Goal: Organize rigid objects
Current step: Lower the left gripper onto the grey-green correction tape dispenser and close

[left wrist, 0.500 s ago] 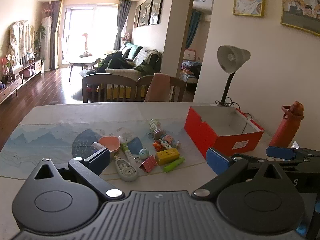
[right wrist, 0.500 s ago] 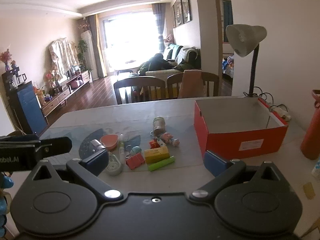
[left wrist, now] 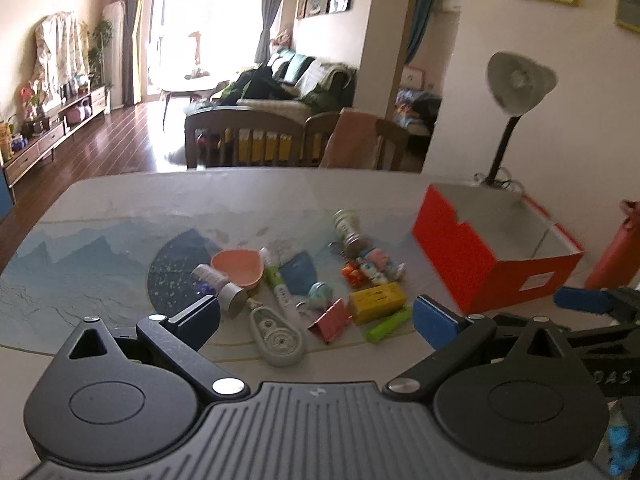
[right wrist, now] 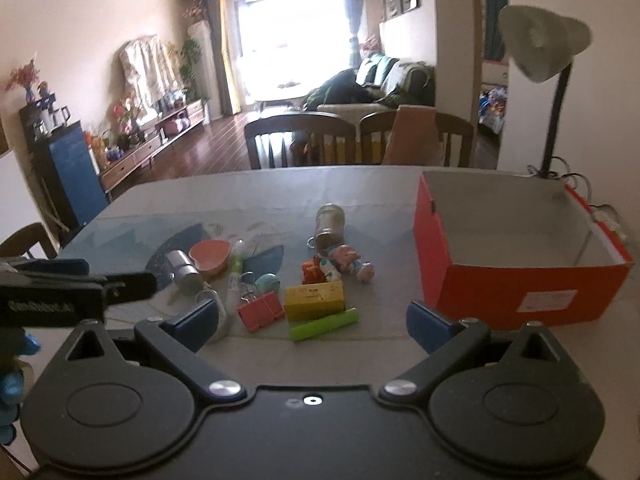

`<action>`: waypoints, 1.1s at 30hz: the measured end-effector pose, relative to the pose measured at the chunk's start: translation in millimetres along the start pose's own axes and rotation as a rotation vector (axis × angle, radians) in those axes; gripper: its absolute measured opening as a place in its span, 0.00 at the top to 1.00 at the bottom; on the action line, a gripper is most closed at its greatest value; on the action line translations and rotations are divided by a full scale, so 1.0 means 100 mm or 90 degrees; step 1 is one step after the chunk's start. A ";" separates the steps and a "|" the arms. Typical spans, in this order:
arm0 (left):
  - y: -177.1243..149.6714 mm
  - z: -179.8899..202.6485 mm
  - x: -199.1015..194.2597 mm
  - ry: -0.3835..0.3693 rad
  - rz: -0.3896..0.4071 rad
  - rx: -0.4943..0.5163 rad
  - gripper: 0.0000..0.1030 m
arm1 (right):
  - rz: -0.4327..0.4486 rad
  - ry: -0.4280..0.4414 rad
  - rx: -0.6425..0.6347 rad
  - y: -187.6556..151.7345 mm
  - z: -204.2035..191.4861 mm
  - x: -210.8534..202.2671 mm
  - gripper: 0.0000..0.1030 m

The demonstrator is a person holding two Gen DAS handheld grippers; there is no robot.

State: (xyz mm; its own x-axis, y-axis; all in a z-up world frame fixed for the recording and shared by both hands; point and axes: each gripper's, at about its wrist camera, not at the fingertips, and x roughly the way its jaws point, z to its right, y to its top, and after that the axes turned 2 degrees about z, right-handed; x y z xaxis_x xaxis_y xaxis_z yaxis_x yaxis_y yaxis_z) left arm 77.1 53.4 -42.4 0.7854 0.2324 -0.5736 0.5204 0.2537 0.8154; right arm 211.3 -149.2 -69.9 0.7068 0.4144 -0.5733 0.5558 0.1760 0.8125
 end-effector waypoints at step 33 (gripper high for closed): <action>-0.42 -0.32 1.68 0.184 -0.147 -0.081 0.09 | -0.128 -0.007 -0.079 0.04 0.08 1.76 0.17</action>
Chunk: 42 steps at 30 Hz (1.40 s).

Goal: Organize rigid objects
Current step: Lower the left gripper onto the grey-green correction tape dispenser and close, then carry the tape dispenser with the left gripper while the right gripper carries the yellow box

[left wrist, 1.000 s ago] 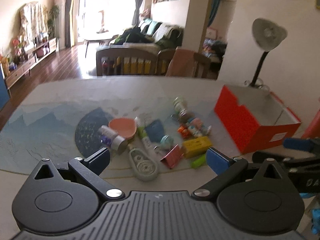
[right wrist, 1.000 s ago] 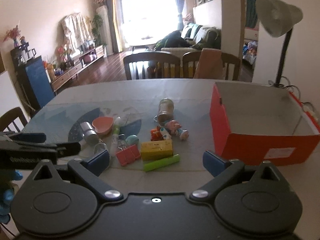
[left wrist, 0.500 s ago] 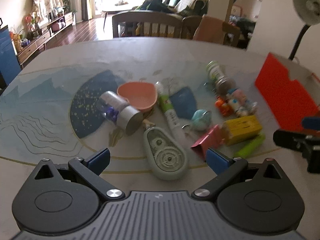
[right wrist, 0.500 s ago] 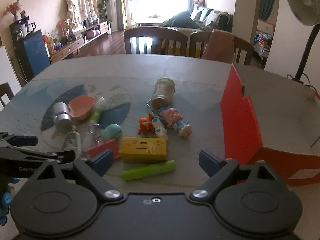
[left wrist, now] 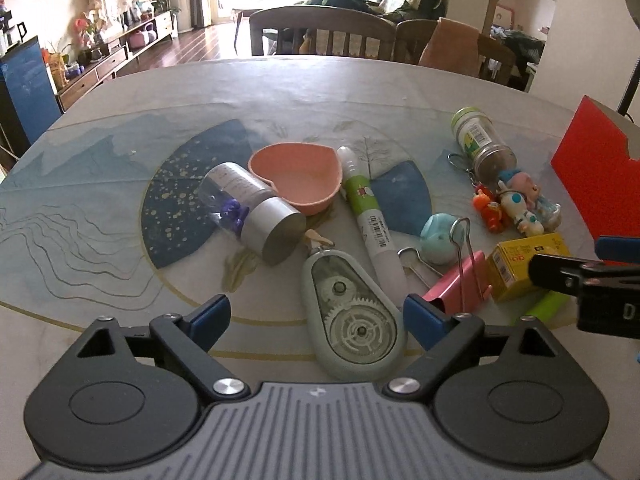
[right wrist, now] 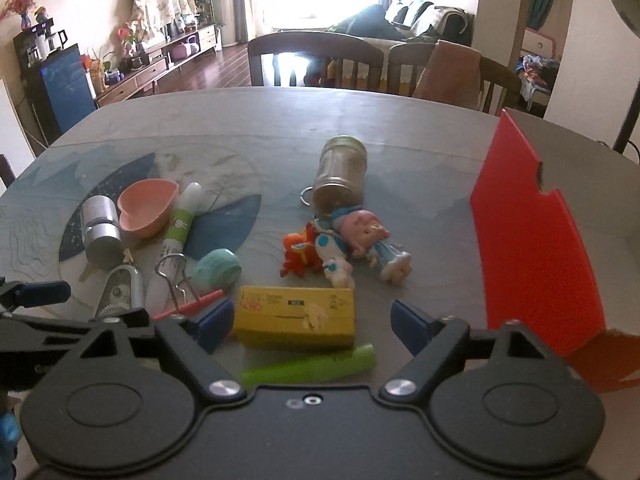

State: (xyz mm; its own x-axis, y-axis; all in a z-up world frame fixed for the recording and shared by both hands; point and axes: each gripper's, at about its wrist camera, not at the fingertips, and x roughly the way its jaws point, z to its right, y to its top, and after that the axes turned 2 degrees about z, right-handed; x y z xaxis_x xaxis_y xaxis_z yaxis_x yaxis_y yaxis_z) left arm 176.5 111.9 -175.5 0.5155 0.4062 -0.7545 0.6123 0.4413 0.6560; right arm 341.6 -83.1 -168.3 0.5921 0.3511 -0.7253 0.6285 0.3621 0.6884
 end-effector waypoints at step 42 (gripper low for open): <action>-0.01 -0.08 -0.08 0.022 0.013 -0.011 0.53 | -0.014 -0.033 0.000 0.05 -0.15 -0.18 0.32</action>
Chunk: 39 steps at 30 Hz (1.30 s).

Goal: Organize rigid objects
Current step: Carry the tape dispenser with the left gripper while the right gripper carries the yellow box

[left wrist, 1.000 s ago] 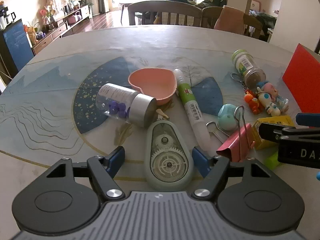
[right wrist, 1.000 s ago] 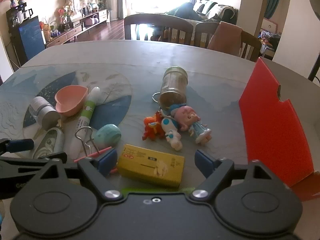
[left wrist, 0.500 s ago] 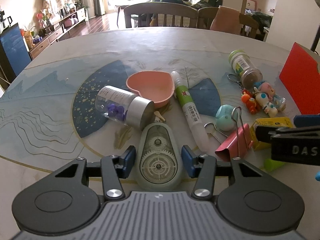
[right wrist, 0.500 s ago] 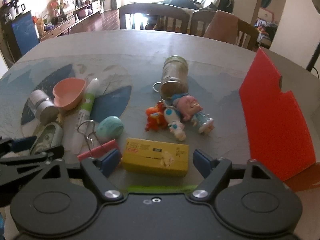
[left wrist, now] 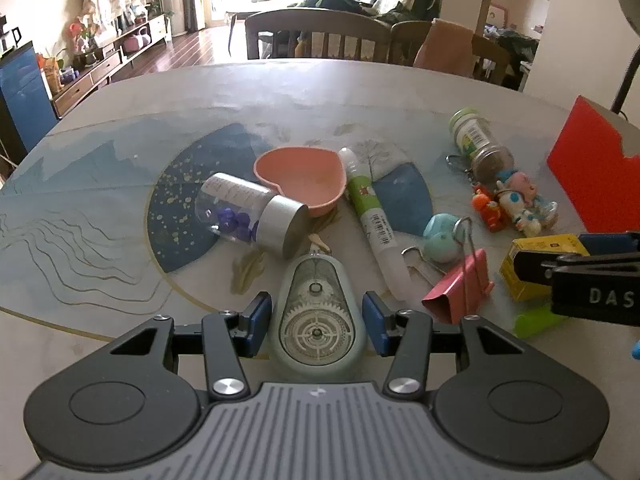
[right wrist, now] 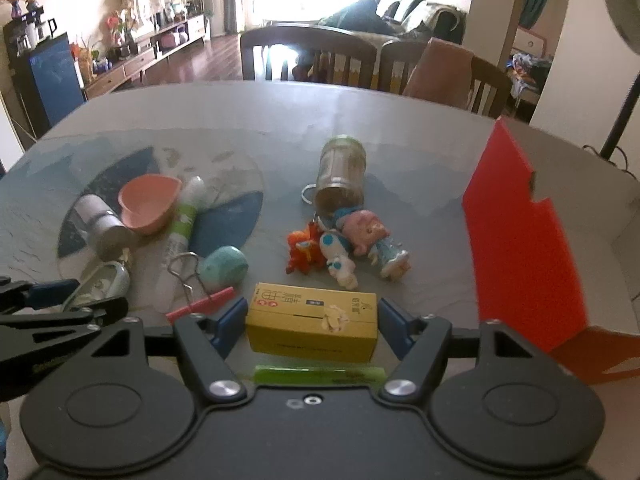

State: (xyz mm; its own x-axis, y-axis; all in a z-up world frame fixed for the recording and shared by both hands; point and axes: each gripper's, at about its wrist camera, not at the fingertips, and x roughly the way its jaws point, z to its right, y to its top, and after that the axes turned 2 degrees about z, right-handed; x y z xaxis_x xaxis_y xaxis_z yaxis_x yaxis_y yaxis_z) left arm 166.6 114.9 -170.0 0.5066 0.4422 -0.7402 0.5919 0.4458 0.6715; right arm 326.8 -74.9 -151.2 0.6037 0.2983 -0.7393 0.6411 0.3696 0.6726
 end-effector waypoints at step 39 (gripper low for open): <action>0.82 1.43 -1.37 -0.194 0.131 0.110 0.53 | 0.127 -0.093 0.089 0.03 1.53 -1.51 0.32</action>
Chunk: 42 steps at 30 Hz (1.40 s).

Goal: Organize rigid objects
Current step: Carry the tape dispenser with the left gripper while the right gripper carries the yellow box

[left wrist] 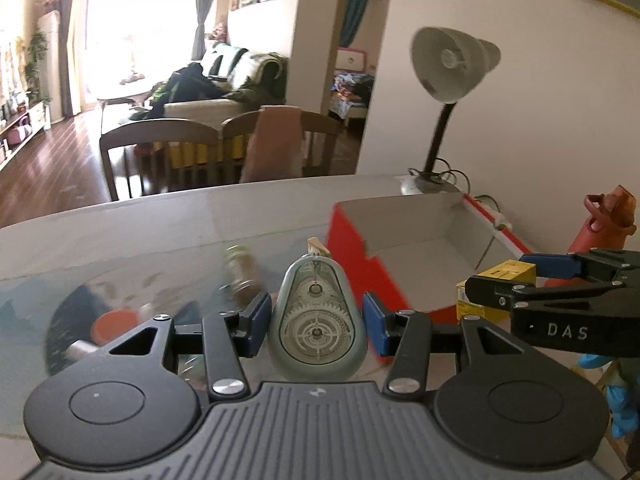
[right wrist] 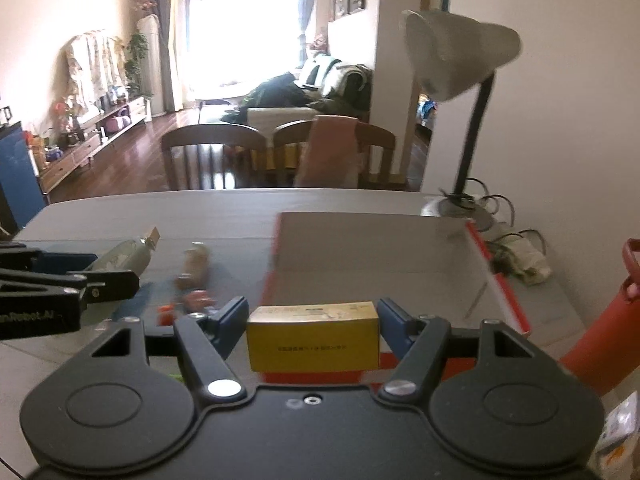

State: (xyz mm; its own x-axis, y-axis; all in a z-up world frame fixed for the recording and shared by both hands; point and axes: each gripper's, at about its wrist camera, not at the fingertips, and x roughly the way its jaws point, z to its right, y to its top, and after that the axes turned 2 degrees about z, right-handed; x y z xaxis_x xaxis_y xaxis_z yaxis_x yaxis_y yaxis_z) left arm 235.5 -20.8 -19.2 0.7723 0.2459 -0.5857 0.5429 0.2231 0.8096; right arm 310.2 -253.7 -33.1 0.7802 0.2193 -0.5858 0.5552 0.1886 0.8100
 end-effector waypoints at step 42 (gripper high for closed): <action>0.33 1.31 3.11 -0.001 -0.372 0.006 0.53 | -0.285 0.071 -0.096 -0.29 1.02 1.67 0.32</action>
State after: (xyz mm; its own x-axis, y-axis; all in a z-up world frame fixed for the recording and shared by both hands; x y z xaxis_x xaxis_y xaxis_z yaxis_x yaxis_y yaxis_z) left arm 536.4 -60.4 -169.6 0.3441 0.0827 -0.9353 0.8823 0.3122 0.3522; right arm 453.6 -320.5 -152.1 0.4337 0.1839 -0.8821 0.7750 0.4232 0.4693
